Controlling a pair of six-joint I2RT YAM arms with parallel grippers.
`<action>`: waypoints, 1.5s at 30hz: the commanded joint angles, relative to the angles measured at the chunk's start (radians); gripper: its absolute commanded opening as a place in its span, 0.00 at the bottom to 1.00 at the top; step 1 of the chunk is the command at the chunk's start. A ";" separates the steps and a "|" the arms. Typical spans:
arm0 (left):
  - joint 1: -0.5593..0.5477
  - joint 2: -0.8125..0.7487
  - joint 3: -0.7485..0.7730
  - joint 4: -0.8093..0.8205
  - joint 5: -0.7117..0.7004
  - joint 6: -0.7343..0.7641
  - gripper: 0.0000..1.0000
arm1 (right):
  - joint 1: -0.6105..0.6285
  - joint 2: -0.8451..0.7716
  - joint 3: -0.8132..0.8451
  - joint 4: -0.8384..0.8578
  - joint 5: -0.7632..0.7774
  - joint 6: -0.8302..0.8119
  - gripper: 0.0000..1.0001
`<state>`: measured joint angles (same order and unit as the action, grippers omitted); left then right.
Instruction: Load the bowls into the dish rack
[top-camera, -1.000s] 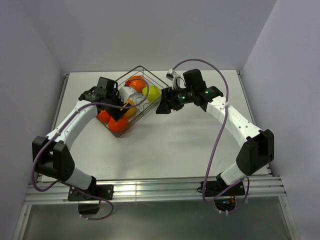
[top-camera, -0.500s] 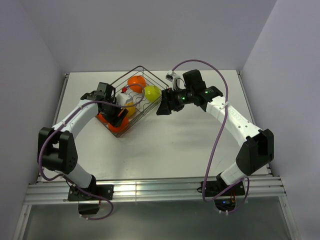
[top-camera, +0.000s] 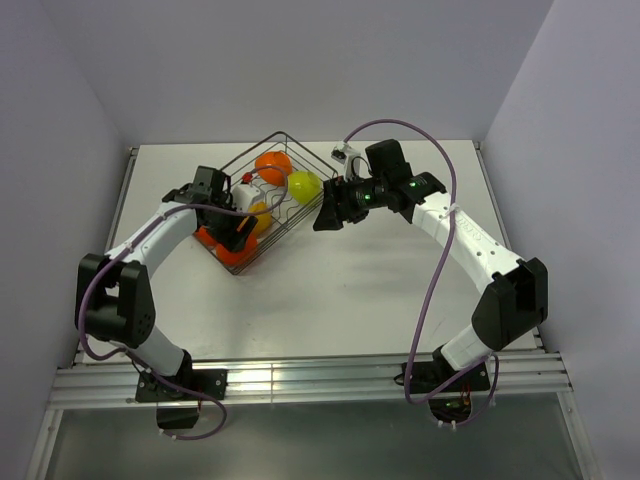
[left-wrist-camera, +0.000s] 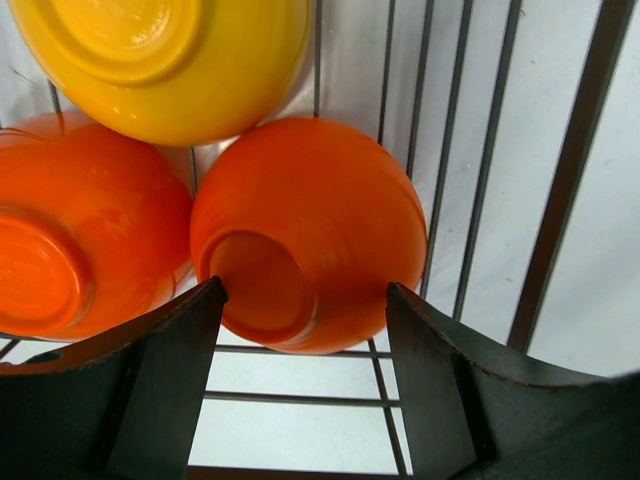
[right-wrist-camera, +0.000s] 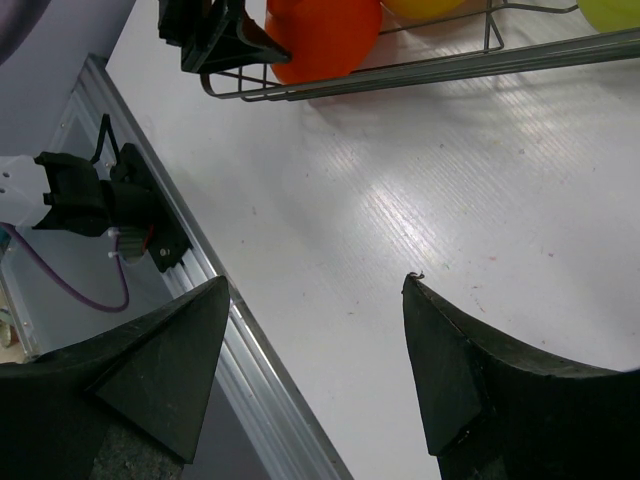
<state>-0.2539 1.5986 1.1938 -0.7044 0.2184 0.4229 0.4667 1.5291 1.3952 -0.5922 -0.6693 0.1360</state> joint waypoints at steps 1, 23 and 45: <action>-0.004 -0.002 -0.055 0.048 -0.008 -0.021 0.72 | -0.005 -0.003 0.021 0.011 -0.001 -0.010 0.77; -0.108 -0.068 -0.126 0.094 -0.080 -0.024 0.74 | -0.005 -0.009 0.022 0.005 -0.006 -0.016 0.76; -0.105 -0.169 0.148 0.023 -0.035 -0.072 0.86 | -0.022 -0.015 0.057 0.003 0.005 -0.027 0.77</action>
<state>-0.3576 1.4879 1.2491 -0.6975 0.1562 0.3813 0.4637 1.5291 1.3960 -0.5934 -0.6724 0.1310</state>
